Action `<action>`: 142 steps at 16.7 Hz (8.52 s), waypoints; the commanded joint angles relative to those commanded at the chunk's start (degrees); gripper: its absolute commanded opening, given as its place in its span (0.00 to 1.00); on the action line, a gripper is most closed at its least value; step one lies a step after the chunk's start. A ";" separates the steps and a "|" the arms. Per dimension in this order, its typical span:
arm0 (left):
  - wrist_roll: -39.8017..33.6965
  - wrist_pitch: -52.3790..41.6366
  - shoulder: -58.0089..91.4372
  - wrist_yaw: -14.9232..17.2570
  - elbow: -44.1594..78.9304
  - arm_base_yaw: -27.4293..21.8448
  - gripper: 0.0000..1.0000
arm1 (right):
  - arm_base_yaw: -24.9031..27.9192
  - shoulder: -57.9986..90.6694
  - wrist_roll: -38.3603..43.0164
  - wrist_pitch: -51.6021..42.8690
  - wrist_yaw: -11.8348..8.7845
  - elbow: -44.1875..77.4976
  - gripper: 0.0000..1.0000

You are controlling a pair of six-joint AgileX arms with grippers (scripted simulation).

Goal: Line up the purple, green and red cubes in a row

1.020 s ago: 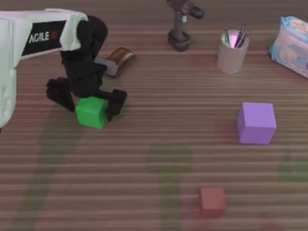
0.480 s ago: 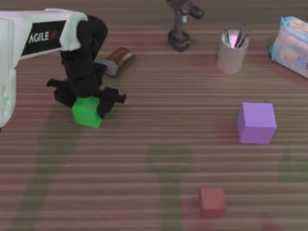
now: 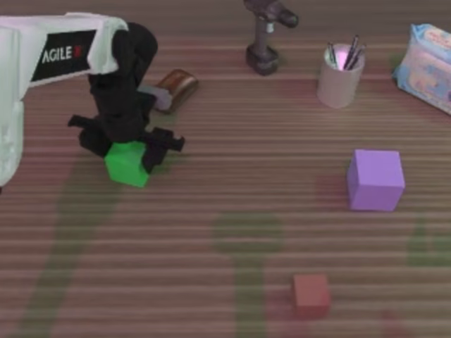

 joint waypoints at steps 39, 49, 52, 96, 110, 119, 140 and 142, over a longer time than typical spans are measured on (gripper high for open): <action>-56.82 -6.33 -25.26 -0.92 -18.49 -38.19 0.00 | 0.00 0.00 0.00 0.00 0.00 0.00 1.00; -56.64 6.56 -20.36 -0.82 -26.04 -38.12 0.00 | 0.00 0.00 0.00 0.00 0.00 0.00 1.00; -56.71 7.87 -19.62 -0.87 -27.04 -38.16 0.00 | 0.00 0.00 0.00 0.00 0.00 0.00 1.00; -55.10 0.63 -37.88 -1.37 -29.39 -30.50 1.00 | 2.04 12.44 2.49 -7.52 -0.12 11.90 1.00; -23.50 37.97 -113.86 -1.57 -86.92 5.64 1.00 | 11.72 94.93 14.72 -49.89 0.21 73.40 1.00; -2.55 53.75 -139.59 -0.38 -104.11 17.63 1.00 | 15.62 123.10 19.40 -64.64 0.14 98.09 1.00; -1.83 54.25 -140.25 -0.33 -104.51 17.94 1.00 | 15.80 130.80 19.69 -47.95 0.22 88.76 0.92; -1.83 54.25 -140.25 -0.33 -104.51 17.94 1.00 | 15.80 130.80 19.69 -47.95 0.22 88.76 0.77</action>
